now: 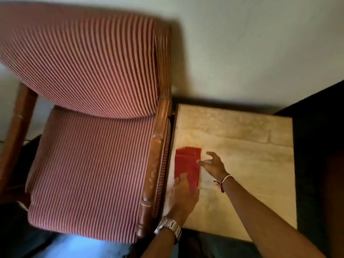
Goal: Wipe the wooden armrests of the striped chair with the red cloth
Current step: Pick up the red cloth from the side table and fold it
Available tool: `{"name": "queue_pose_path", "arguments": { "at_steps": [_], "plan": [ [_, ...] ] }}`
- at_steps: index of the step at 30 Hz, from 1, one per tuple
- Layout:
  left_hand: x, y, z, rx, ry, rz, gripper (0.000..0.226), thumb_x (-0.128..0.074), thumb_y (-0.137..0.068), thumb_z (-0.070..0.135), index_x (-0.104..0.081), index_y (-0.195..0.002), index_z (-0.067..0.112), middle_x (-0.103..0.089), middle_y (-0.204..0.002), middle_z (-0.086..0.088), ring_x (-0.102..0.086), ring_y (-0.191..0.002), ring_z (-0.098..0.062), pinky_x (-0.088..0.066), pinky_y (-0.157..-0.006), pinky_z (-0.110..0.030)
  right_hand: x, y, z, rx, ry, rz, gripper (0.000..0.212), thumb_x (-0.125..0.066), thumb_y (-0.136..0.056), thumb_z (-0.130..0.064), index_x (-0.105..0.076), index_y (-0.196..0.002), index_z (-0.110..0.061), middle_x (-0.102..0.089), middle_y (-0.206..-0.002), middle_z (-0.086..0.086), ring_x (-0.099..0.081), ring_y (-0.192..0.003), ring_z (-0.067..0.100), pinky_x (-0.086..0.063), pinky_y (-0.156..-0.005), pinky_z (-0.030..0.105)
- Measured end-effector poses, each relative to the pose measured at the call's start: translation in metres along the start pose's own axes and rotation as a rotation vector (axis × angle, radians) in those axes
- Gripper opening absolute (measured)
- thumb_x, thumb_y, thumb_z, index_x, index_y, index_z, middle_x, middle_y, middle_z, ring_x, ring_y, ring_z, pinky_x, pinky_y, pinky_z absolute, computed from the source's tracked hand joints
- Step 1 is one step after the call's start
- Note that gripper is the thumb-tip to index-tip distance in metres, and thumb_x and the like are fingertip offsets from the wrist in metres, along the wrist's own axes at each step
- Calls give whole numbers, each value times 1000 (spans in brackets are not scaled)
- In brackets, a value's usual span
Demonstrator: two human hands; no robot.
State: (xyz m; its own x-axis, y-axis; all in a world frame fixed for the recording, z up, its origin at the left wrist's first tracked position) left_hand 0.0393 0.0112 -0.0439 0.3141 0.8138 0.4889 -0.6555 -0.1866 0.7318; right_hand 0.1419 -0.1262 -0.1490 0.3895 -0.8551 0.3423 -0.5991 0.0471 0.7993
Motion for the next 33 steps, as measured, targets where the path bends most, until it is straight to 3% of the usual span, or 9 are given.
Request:
{"name": "queue_pose_path", "arguments": {
  "at_steps": [3,6,7,11,16,19,23,29,33],
  "plan": [
    [-26,-38,-36,81,-21,67,62,-60,-94,26,-34,-150,16,-48,-138,-11,-58,-120,-32,-54,-96,-48,-14,-31,32,-27,-79,-12,64,-85,-80,-25,-53,-135,-14,-70,-113,17,-66,-99,24,-51,-91,33],
    [-39,-68,-61,122,-95,88,63,-58,-95,23,-32,-150,9,-46,-139,-17,-58,-119,-37,-54,-96,-50,-29,-47,51,-35,-186,-66,53,-82,-81,-8,-52,-125,-14,-69,-93,7,-68,-67,-1,-53,-67,15],
    [-44,-78,-69,117,-81,107,63,-58,-95,21,-30,-150,8,-47,-139,-19,-59,-118,-38,-54,-95,-52,-35,-54,55,-25,-213,-74,53,-81,-81,-3,-52,-125,-11,-68,-88,3,-67,-63,-4,-53,-67,14],
    [-55,-113,-84,135,73,115,70,-61,-96,15,-22,-154,6,-50,-139,-20,-59,-120,-37,-54,-100,-52,-49,-64,56,-3,-259,-44,57,-89,-74,-15,-59,-121,-5,-73,-102,8,-71,-90,17,-58,-85,34],
    [-55,-134,-106,234,197,233,56,-69,-90,14,-37,-135,6,-54,-130,-19,-60,-115,-38,-57,-93,-51,-55,-72,59,65,-286,38,46,-87,-75,-24,-70,-111,-3,-75,-108,23,-72,-100,34,-59,-94,51],
    [-57,-140,-115,226,234,278,55,-75,-86,15,-43,-130,8,-52,-131,-16,-55,-118,-35,-54,-96,-47,-59,-72,58,149,-292,23,24,-79,-85,-20,-73,-106,-11,-76,-104,12,-72,-97,28,-59,-93,47],
    [-65,-130,-102,105,279,300,51,-72,-88,12,-43,-130,14,-48,-133,-9,-54,-116,-26,-53,-92,-37,-61,-65,61,227,-369,20,17,-68,-94,-8,-69,-110,-12,-74,-100,1,-70,-89,8,-56,-84,27],
    [-59,-124,-85,128,506,244,47,-67,-91,5,-40,-128,17,-69,-123,-12,-71,-108,-29,-61,-92,-42,-57,-51,56,228,-504,9,17,-68,-90,-12,-71,-105,-20,-78,-94,-8,-72,-94,11,-57,-85,30],
    [-24,-80,-52,27,589,185,44,-70,-93,12,-45,-128,24,-64,-105,8,-70,-85,-4,-54,-61,-9,-34,-10,23,200,-704,10,22,-61,-94,-9,-66,-115,-11,-77,-99,-2,-72,-100,15,-60,-92,35]
  ]
}}
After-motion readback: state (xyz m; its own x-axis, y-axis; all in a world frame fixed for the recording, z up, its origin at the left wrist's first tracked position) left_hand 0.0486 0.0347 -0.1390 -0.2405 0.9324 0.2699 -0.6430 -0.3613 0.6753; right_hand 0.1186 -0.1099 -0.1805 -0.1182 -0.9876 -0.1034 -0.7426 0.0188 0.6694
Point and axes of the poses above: each hand's wrist, its own y-axis away from the middle knuckle, its own x-axis out of the back of the hand, z = x × y, the point moved 6 cm from there along -y, towards the middle knuckle
